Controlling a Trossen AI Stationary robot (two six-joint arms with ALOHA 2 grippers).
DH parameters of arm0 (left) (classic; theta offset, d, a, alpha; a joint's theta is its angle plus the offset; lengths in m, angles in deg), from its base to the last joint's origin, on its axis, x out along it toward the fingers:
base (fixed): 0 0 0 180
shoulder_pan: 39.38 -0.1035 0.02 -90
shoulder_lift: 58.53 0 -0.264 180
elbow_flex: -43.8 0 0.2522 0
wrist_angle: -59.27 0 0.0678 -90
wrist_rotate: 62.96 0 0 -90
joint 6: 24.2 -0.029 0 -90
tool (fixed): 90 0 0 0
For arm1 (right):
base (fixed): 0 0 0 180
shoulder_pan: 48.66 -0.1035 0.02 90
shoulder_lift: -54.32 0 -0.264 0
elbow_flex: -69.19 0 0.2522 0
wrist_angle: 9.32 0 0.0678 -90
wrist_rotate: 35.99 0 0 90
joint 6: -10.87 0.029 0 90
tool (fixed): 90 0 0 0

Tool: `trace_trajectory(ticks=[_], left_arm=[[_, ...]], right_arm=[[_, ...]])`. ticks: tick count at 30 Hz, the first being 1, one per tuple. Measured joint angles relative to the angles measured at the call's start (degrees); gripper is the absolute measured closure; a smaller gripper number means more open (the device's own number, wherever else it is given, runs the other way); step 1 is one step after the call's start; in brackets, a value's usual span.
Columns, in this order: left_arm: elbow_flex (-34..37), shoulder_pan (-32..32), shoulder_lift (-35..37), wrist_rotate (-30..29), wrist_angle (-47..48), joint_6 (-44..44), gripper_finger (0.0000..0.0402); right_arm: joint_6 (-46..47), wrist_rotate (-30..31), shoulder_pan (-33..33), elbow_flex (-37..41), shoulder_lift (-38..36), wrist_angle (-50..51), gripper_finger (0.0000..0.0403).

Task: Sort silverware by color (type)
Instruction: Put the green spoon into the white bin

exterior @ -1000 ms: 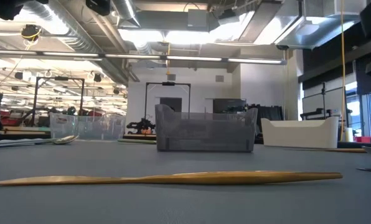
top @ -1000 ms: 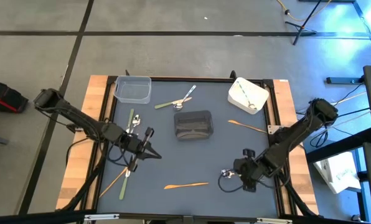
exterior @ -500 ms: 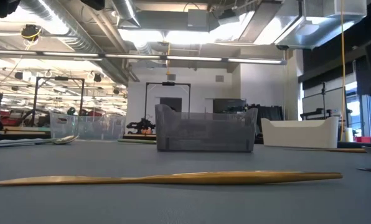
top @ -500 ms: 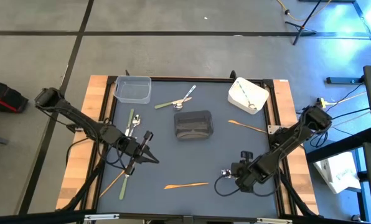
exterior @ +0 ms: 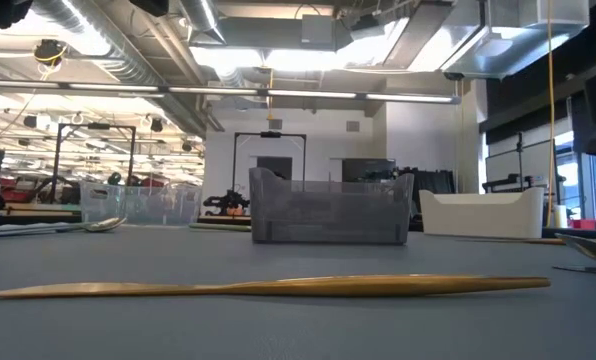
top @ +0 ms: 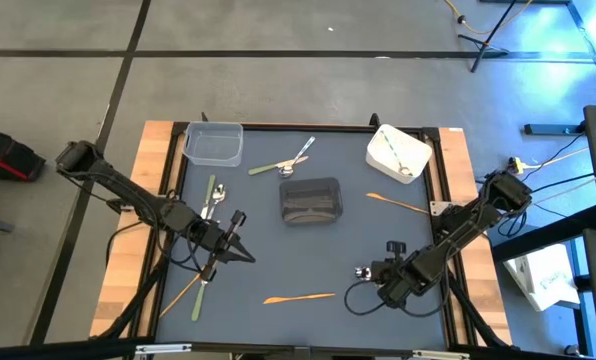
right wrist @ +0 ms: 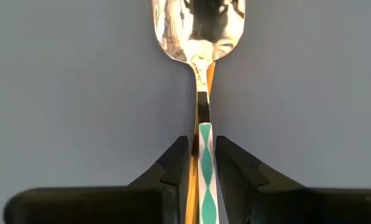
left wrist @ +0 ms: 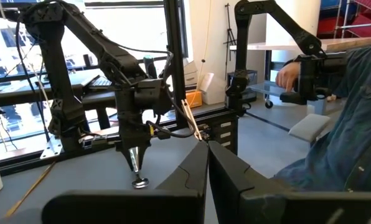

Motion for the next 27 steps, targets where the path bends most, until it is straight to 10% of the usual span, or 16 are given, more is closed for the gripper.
trace_trajectory(ticks=[27], left_arm=[[0.02,0.0,0.0,0.17,-0.04,0.16,0.0393]], right_arm=[[-3.07,1.01,3.04,-4.83,-0.24,5.44,0.0336]])
